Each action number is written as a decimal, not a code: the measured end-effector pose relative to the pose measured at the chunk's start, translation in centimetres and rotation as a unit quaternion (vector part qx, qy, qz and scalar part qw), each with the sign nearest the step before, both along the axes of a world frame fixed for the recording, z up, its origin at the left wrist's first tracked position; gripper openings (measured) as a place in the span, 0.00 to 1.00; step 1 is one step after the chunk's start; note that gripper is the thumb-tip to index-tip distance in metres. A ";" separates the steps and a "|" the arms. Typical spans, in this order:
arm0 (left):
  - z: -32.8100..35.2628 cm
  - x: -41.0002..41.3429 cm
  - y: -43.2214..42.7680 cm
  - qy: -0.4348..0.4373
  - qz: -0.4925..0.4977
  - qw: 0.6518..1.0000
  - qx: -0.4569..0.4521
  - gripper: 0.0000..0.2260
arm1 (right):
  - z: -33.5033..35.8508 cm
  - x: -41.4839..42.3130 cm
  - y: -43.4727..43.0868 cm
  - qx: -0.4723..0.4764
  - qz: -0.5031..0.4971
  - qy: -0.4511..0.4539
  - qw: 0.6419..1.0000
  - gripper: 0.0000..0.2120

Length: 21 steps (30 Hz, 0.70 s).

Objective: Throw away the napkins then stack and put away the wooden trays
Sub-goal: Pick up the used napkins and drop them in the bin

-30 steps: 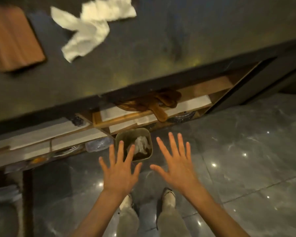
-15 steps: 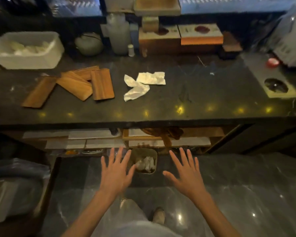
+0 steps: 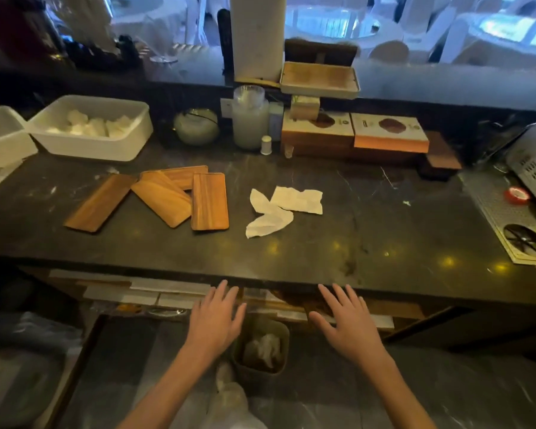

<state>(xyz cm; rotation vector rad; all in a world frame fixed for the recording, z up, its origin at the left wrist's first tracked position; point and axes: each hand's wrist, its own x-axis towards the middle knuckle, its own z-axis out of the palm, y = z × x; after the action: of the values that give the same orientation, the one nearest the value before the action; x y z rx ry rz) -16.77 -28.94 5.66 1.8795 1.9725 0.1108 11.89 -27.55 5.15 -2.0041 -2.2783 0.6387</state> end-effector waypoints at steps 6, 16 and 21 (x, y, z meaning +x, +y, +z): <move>0.1 -1.2 10.3 0.013 -0.047 0.998 0.042 0.20 | 1.1 -0.8 7.2 -0.001 -0.053 -0.004 0.999 0.30; -0.1 -0.1 21.4 0.008 -0.043 0.997 0.061 0.15 | 1.0 -0.4 21.0 -0.011 -0.046 -0.016 0.999 0.23; -0.9 2.8 25.8 0.058 -0.008 0.998 0.023 0.15 | 0.4 -1.0 29.6 -0.013 0.054 -0.036 0.998 0.21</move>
<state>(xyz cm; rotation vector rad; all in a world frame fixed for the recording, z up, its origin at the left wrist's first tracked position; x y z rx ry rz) -13.96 -3.12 4.75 1.9715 2.0474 0.0444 10.88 2.03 5.57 -1.9586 -2.4459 0.6154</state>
